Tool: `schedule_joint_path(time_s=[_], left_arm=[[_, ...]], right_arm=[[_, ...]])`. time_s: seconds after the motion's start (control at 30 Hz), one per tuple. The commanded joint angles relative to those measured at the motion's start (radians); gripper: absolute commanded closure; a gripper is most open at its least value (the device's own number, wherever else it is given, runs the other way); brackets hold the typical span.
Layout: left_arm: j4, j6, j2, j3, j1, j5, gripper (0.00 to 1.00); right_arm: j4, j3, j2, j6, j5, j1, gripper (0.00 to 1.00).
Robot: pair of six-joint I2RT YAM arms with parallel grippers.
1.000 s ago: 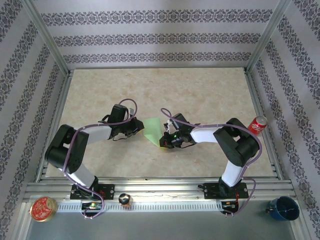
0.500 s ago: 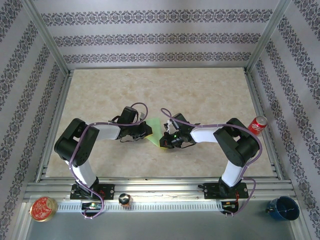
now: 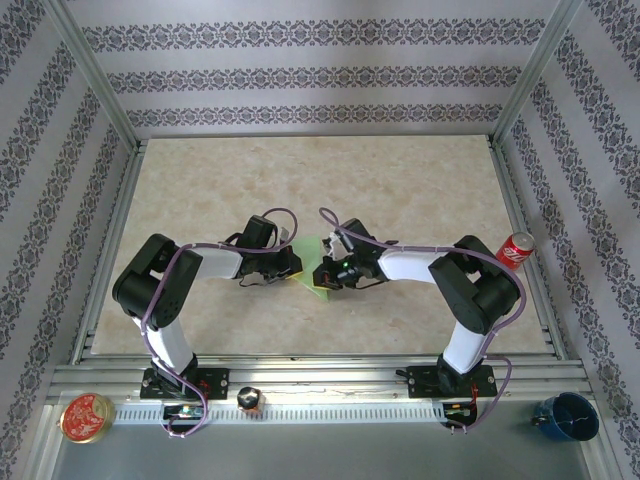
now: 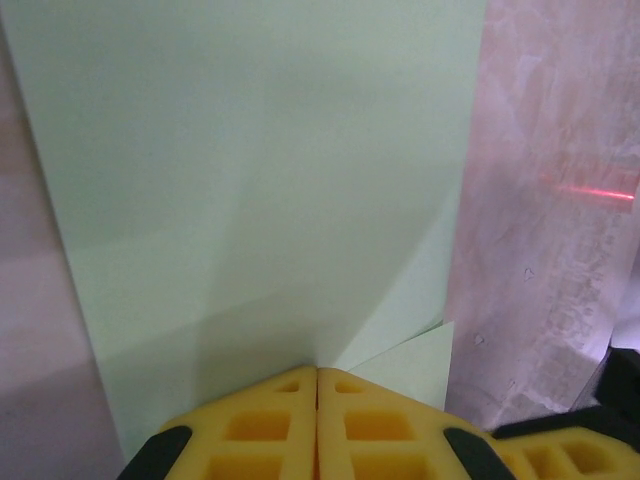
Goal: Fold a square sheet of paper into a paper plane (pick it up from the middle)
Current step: Third fold the triangle at the center of the table.
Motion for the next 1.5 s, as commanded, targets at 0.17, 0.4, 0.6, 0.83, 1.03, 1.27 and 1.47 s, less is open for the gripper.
schedule_joint_path(time_s=[0.17, 0.4, 0.6, 0.83, 1.03, 1.27, 1.47], left_arm=[[-0.1, 0.037, 0.022, -0.028, -0.006, -0.066, 0.92], [-0.092, 0.039, 0.021, -0.031, -0.007, -0.057, 0.94], [-0.09, 0.036, 0.022, -0.034, -0.006, -0.064, 0.95], [-0.085, 0.037, 0.025, -0.036, -0.006, -0.059, 0.96], [-0.079, 0.034, 0.027, -0.034, -0.006, -0.057, 0.96], [-0.066, 0.023, 0.028, -0.037, -0.006, -0.053, 0.96], [-0.076, 0.031, 0.034, -0.037, -0.005, -0.06, 0.97]], right_arm=[[-0.037, 0.114, 0.096, 0.0, 0.024, 0.048, 0.98], [-0.024, 0.11, 0.133, 0.024, 0.061, 0.059, 1.0], [-0.044, 0.048, 0.123, 0.038, 0.058, 0.06, 1.0], [0.003, -0.026, 0.017, 0.08, 0.031, 0.049, 1.0], [0.019, 0.051, 0.048, 0.092, 0.036, 0.04, 1.0], [0.04, 0.074, 0.151, 0.106, 0.057, 0.036, 1.0], [0.053, -0.042, 0.088, 0.084, 0.054, 0.036, 1.0]])
